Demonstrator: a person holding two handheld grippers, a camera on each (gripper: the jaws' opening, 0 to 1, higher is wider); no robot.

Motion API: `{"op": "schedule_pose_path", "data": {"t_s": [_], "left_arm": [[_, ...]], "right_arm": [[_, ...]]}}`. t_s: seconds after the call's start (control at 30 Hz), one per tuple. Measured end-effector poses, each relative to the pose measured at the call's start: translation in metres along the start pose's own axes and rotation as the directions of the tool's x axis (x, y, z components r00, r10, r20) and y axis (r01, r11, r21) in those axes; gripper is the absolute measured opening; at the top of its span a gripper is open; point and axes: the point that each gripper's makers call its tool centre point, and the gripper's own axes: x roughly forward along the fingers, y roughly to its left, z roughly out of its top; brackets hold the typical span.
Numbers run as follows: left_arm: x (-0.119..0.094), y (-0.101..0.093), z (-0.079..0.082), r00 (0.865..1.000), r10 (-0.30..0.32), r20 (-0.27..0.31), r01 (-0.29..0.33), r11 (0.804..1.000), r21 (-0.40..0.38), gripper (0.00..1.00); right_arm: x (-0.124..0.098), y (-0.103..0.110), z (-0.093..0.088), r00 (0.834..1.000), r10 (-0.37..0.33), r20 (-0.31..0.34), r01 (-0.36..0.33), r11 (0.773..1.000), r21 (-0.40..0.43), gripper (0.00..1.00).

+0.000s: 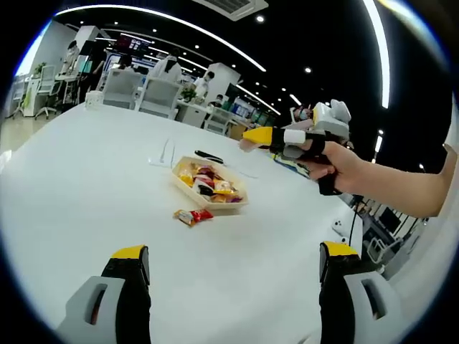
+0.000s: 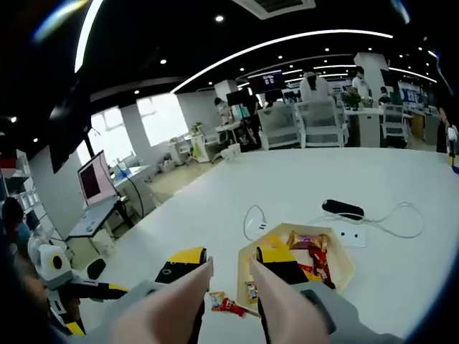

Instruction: Place the target food into the container with the food tongs after gripping and lifting it, then release it inside without dropping or visibly crushing the food.

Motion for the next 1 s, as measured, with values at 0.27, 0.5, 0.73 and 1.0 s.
{"op": "schedule_pose_path", "data": {"t_s": [0.27, 0.5, 0.73, 1.0], "left_arm": [[0.0, -0.008, 0.025, 0.992, -0.019, 0.128, 0.012, 0.998, 0.057, 0.99], [-0.003, -0.003, 0.024, 0.991, -0.002, 0.135, -0.008, 0.998, 0.069, 0.99], [-0.005, -0.006, 0.026, 0.987, -0.012, 0.161, -0.011, 0.989, 0.145, 0.99], [-0.006, -0.003, 0.027, 0.984, -0.004, 0.175, -0.033, 0.978, 0.205, 0.99]], "right_arm": [[0.005, 0.009, -0.014, 0.999, 0.018, -0.036, -0.019, 1.0, -0.013, 0.27], [0.01, 0.016, -0.03, 0.997, 0.033, -0.075, -0.035, 0.999, -0.025, 0.27], [0.016, 0.019, -0.04, 0.994, 0.037, -0.104, -0.043, 0.997, -0.058, 0.27], [0.025, 0.022, -0.054, 0.989, 0.04, -0.145, -0.056, 0.992, -0.11, 0.27]]}}
